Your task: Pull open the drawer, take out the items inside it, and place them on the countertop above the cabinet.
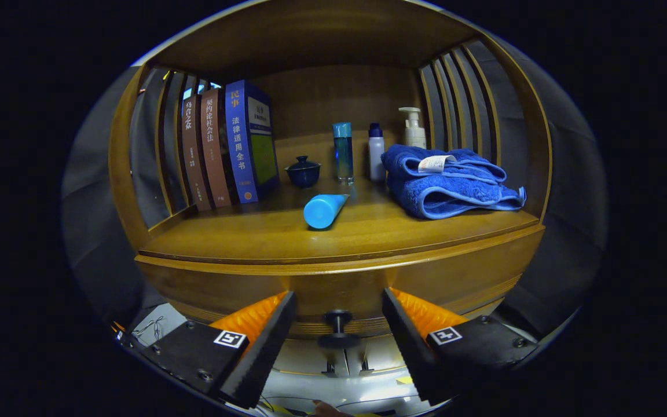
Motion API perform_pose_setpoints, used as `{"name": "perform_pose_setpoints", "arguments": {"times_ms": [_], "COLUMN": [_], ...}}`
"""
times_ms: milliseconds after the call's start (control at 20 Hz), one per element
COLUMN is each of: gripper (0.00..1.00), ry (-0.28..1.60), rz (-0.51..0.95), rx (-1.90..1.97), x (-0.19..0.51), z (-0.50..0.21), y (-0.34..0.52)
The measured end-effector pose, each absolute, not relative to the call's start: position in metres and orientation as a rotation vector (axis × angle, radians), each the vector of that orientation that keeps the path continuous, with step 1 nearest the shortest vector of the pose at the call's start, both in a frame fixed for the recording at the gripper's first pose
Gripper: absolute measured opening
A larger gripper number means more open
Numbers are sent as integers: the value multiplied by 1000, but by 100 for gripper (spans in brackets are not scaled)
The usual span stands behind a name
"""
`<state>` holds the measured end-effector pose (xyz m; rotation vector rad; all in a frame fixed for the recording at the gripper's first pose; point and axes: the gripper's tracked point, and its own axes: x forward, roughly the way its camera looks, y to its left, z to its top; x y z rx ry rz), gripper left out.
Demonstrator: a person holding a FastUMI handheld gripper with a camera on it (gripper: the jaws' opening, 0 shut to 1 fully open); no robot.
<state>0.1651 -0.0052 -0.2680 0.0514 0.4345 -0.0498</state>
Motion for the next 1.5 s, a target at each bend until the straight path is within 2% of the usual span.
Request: {"name": "perform_pose_setpoints", "arguments": {"times_ms": [350, 950, 1500], "gripper": [99, 98, 98], "ry": [376, 124, 62], "rz": [-51, 1, 0], "rx": [41, 6, 34], "x": [154, 102, 58], "z": [-217, -8, 40], "y": [-10, 4, 0]}}
